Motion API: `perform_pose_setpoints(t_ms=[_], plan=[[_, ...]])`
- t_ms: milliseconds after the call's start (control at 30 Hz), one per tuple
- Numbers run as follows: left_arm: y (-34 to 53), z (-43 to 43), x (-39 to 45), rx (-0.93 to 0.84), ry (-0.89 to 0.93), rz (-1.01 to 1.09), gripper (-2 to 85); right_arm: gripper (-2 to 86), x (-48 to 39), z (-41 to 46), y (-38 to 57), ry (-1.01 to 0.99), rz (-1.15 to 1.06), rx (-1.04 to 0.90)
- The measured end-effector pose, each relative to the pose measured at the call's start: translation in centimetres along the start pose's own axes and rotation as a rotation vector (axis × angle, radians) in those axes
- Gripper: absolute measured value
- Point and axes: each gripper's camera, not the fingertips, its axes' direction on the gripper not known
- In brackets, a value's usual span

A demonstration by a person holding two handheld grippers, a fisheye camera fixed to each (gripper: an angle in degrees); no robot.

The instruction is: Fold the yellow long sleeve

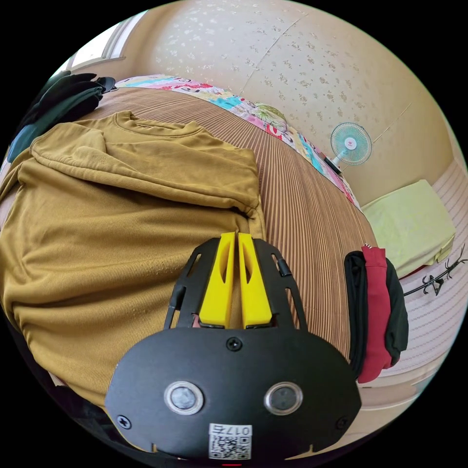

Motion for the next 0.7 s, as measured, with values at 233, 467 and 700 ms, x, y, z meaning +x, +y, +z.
perform_pose_setpoints(t_ms=[233,467,700], plan=[[-3.7,3.7,3.4,-0.023,-0.335,0.254,11.2,1.4,-0.2,0.3,0.5,0.015,-0.008,-0.001],[-8.2,8.6,2.6,-0.352,-0.401,0.531,3.2,1.3,0.0,0.7,1.2,0.016,-0.008,0.001],[-12.3,1.3,6.5,-0.517,0.168,0.672,-0.8,1.3,-0.2,1.1,1.7,0.037,-0.016,0.004]])
